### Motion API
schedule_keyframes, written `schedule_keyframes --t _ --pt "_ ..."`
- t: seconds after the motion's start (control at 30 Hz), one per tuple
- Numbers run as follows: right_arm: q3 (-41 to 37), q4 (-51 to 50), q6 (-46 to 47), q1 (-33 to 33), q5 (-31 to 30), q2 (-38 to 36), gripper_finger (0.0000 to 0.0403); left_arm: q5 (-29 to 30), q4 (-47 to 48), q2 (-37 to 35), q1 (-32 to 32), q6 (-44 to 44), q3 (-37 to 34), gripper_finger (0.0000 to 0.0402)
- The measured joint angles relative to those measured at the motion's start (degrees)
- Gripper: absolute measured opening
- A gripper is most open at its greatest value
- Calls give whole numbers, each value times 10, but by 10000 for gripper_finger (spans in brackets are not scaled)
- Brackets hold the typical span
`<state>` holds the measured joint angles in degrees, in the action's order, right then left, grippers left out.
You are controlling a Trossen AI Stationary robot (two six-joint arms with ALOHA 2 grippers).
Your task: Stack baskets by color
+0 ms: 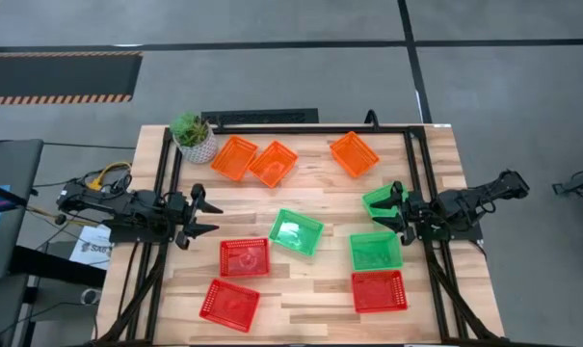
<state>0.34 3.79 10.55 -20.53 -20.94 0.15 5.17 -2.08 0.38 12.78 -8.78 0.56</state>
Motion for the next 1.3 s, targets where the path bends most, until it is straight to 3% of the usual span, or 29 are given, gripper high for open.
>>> schedule_keyframes --t 0.2,0.47,0.7,0.93,1.1,1.3 --pt "0 0 0 0 0 0 219 2 0 0 0 57 0 210" --pt "0 0 0 0 0 0 219 2 0 0 0 51 0 210" --pt "0 -1 -5 0 -1 0 219 14 -2 0 0 -81 0 210" --pt "0 -1 -137 12 -21 0 219 24 -4 0 0 -286 0 210" --pt "0 -1 -149 12 -21 0 219 92 -25 0 0 -316 0 210" --pt "0 0 -150 12 -19 0 219 263 -101 0 0 -457 0 210"
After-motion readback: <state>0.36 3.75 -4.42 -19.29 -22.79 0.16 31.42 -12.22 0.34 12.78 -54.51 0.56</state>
